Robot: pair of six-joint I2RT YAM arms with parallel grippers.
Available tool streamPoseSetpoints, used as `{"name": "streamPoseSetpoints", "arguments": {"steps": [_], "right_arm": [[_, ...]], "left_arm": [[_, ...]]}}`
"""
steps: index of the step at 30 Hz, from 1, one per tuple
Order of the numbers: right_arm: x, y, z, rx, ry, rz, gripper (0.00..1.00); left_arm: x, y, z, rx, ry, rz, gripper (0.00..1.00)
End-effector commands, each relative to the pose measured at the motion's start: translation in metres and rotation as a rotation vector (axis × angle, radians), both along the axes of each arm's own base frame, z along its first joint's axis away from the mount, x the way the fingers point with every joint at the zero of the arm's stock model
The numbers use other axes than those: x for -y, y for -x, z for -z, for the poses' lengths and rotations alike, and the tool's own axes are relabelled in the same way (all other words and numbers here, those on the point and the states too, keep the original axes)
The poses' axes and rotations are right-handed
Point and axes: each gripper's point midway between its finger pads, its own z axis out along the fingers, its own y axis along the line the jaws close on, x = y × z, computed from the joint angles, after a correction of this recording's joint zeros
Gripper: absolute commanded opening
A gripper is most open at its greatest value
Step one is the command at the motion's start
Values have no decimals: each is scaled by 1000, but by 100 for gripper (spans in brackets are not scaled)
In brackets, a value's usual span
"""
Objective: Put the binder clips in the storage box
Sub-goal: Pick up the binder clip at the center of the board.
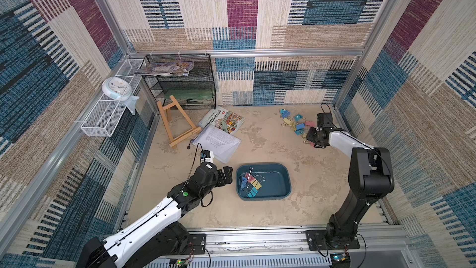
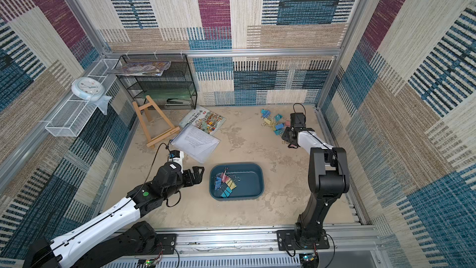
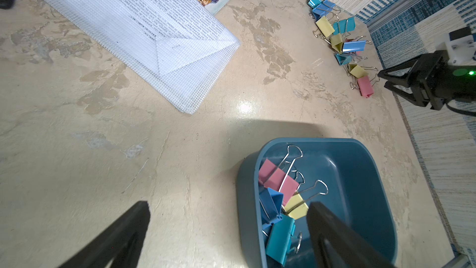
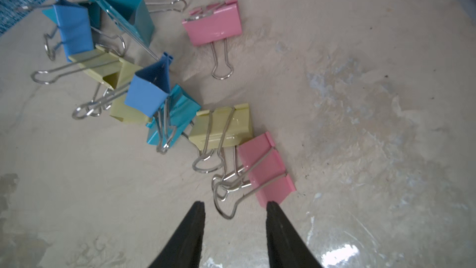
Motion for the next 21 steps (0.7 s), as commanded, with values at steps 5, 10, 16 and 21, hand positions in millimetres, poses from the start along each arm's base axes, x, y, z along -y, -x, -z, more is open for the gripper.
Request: {"name": "streamPoseSetpoints", "arguments": {"steps": [5,10,16,21], "right_arm": [[6,-7,10,-81,271,-74,40],[12,-16,10,-117,402,-79,35],[15,-7,16,-145,435,-78,17],[15,8,8,-129,414,-63,7]], "left_arm": [[5,-5,0,6,6,4,99],[7,-8,0,2,0,8,99],[9,-8,0,-2,4,12,100],[9,-8,-1,-1,1,12,99]]}}
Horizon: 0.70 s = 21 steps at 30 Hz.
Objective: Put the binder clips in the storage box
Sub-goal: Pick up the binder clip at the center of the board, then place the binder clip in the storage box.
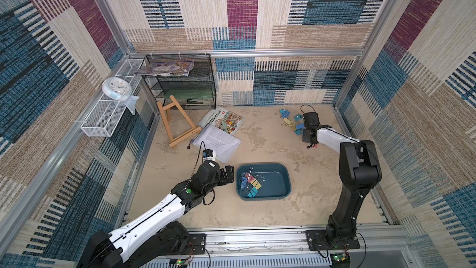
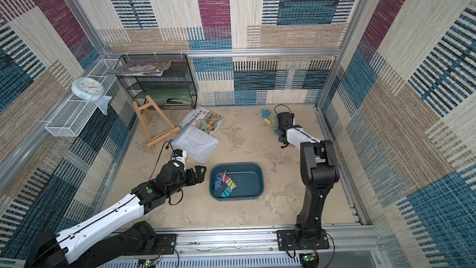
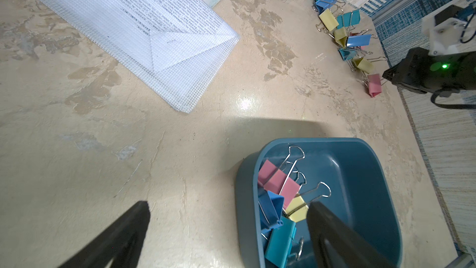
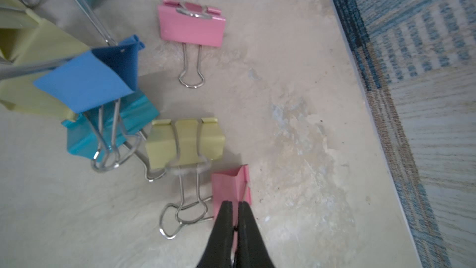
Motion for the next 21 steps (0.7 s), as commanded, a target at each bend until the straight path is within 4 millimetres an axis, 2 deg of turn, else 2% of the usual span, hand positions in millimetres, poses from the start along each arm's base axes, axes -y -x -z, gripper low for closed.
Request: {"name": "streamPoseSetpoints", "arguments": {"steps": [1,6,10,14,16,19,21], "right_arm": [[-3,16,-1,-17,-29,8,6],[-10,34,-32,59,-116,21,0],[-38,54,-70,159,-322,-35,0],[-89,83,-109,254,-607,-180,0],[-122,102,-124,281,-771,-268,0],[-163,129,-131,268,-907,-347,0],[-196,149,-124,229,-985,-407,0]], "left_arm": [[2,-3,-8,22,11,4,99],[3,-4,-10,27,17,5,99],[4,-3,-11,25,20,9,99],[3,-2,-13,32,26,6,100],[2,-3,-13,41,27,1,99],[2,-4,-13,42,24,-1,100],[2,-5,-13,45,24,-1,99]]}}
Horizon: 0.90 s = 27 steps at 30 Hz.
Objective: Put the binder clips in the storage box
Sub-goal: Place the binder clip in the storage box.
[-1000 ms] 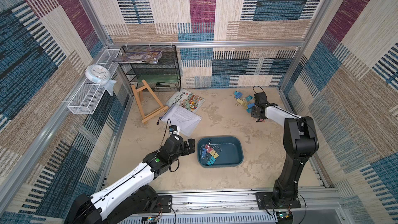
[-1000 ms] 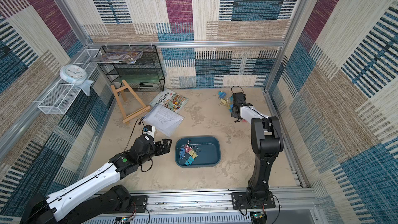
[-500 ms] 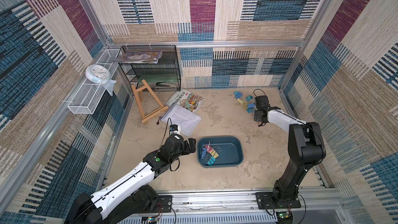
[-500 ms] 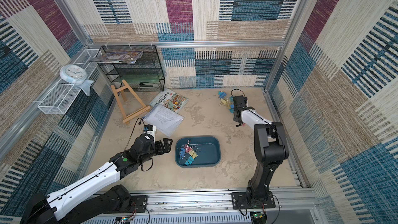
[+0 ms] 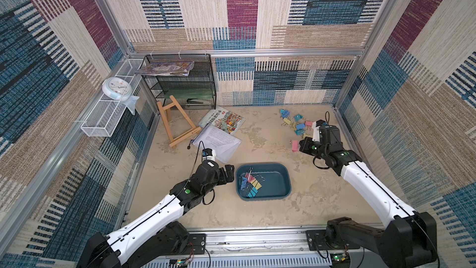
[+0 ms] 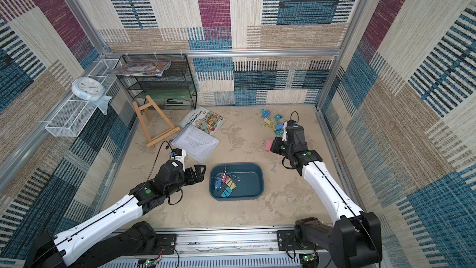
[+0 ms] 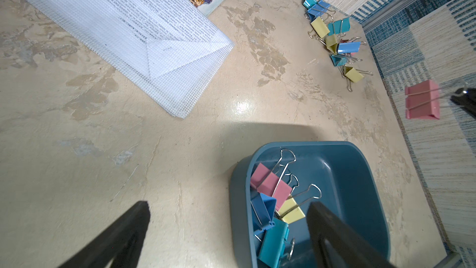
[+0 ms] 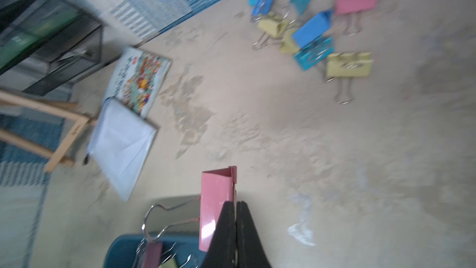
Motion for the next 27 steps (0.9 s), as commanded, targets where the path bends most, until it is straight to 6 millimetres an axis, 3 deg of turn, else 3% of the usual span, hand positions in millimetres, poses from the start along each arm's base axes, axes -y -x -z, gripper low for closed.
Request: {"name": "streamPoseSetpoints", "arguments": {"steps": [1,4,8,15,20,27], "right_arm": [[-64,30,-4,-35,-220,-175,0],[-85,46,20,-88,-193,-221,0],[-89,55,52,-155,-111,-235,0],[-109,68,92,-231,-141,-292,0],[-123,67,106,-250,-211,-293,0],[-125,65,125,-279,-189,-263,0]], "left_arm": [[2,-5,-4,24,7,-2,99],[5,-6,-3,19,9,5,100],[7,-5,-2,7,12,17,100],[8,-5,-1,3,28,12,99],[8,-5,0,-2,32,9,100],[9,-3,-2,-5,40,15,100]]}}
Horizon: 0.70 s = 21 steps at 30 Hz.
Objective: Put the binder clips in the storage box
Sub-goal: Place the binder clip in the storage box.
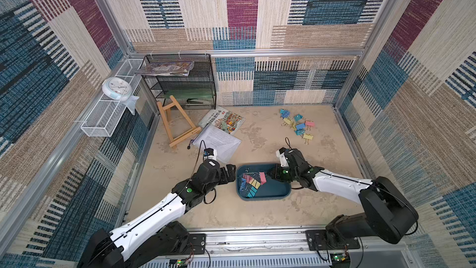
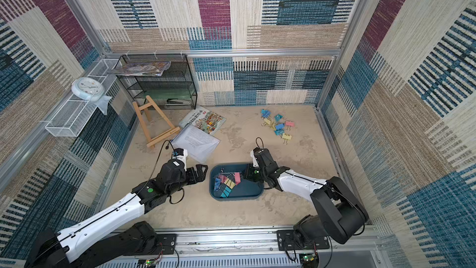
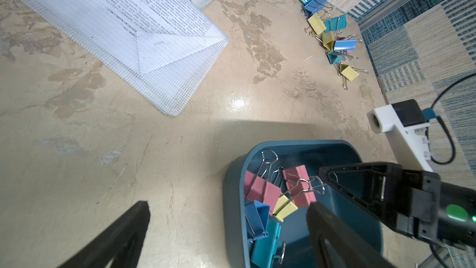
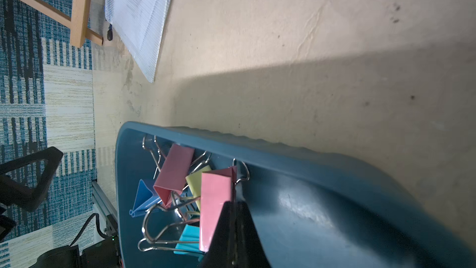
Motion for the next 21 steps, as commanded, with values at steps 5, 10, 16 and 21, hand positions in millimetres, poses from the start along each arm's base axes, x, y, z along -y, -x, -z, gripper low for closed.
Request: {"name": "streamPoseSetpoints", "arguments": {"steps": [5,10,16,21], "right_arm": [[-4,-3,7,13,15,8,13],[11,-5,-3,61,98,28,43],[36,-19,-49,221,169,122,67],[74,-52,-106,429,285,287,76]], "left_arm": [[0,0,-5,9,4,1,99],[-3,1,-6,17,2,-7,99],[-3,0,-9,24,2,-8,99],[-3,1,-12,30,0,-3,99]]}}
